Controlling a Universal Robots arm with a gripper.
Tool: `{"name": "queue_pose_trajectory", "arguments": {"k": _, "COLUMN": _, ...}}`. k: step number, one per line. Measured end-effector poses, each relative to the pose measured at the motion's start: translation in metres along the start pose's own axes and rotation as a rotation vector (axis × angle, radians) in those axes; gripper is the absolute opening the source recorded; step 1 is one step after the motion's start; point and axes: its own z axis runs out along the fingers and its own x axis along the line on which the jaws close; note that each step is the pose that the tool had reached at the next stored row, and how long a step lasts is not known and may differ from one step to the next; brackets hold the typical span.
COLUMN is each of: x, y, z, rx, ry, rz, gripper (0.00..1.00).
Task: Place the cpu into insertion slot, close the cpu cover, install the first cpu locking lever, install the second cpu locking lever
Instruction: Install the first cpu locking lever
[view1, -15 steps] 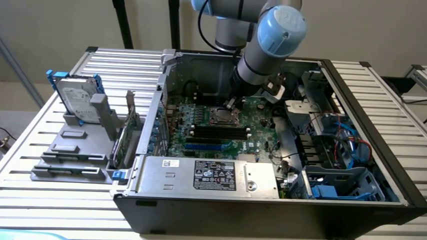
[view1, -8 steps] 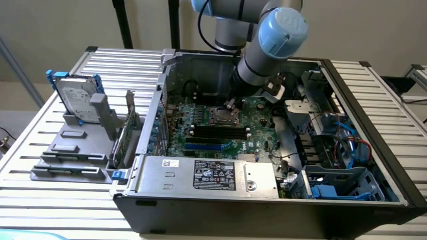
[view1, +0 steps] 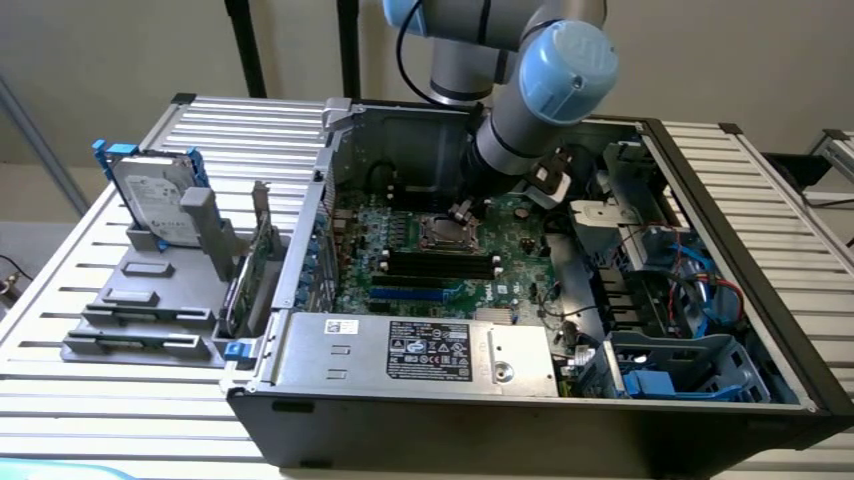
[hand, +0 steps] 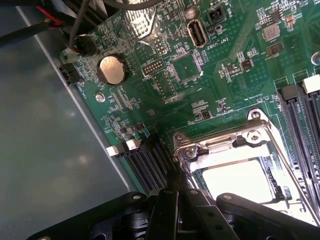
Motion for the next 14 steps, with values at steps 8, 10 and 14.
{"name": "queue_pose_trajectory", "arguments": {"k": 8, "x": -0.0002, "y": 0.0003, "z": 0.0000, "rx": 0.0070, "ry": 0.0136, "rz": -0.003, "gripper": 0.11}}
{"name": "queue_pose_trajectory", "arguments": {"k": 10, "x": -0.0001, "y": 0.0001, "z": -0.0007, "rx": 0.0071, "ry": 0.0142, "rz": -0.003, "gripper": 0.11}}
{"name": "queue_pose_trajectory", "arguments": {"k": 14, "x": 0.0005, "y": -0.0010, "z": -0.0053, "rx": 0.0080, "ry": 0.0137, "rz": -0.002, "gripper": 0.11}}
